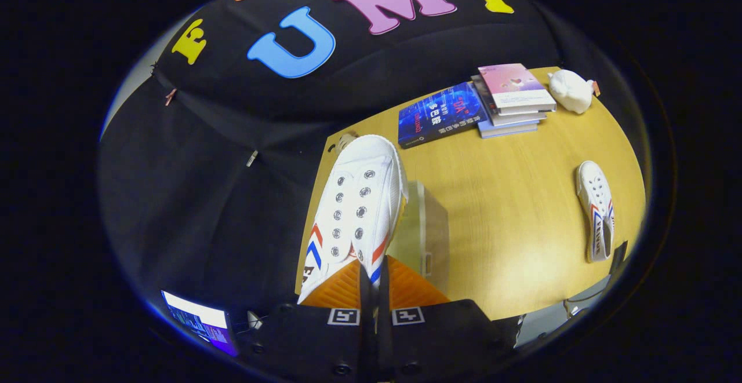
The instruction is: Open the storage box then place both shoes into the box .Put the left shoe in first, then the right shoe, with the right side of both shoes facing outward in a uniform manner.
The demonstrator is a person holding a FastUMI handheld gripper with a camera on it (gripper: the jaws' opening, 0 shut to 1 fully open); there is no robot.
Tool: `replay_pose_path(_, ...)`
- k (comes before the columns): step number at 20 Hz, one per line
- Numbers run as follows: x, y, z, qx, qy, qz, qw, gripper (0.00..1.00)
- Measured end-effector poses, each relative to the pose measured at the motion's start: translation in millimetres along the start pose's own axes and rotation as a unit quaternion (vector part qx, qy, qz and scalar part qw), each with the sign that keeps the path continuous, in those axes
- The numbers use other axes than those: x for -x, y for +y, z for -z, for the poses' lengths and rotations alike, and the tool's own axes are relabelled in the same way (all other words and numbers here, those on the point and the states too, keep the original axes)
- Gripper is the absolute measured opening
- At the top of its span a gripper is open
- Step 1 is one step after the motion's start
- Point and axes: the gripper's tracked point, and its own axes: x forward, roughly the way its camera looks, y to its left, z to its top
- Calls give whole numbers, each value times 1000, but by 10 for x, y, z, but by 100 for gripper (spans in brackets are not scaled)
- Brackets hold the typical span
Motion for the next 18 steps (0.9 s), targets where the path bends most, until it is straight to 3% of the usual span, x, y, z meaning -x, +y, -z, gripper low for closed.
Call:
replay_pose_path(5, -489, 204, 413, 9, 50, 2, 999, 5)
replay_pose_path(13, -1247, -51, 812, 26, 112, 84, 990, 5)
replay_pose_path(18, -1477, -103, 953, 47, 136, 100, 984, 8)
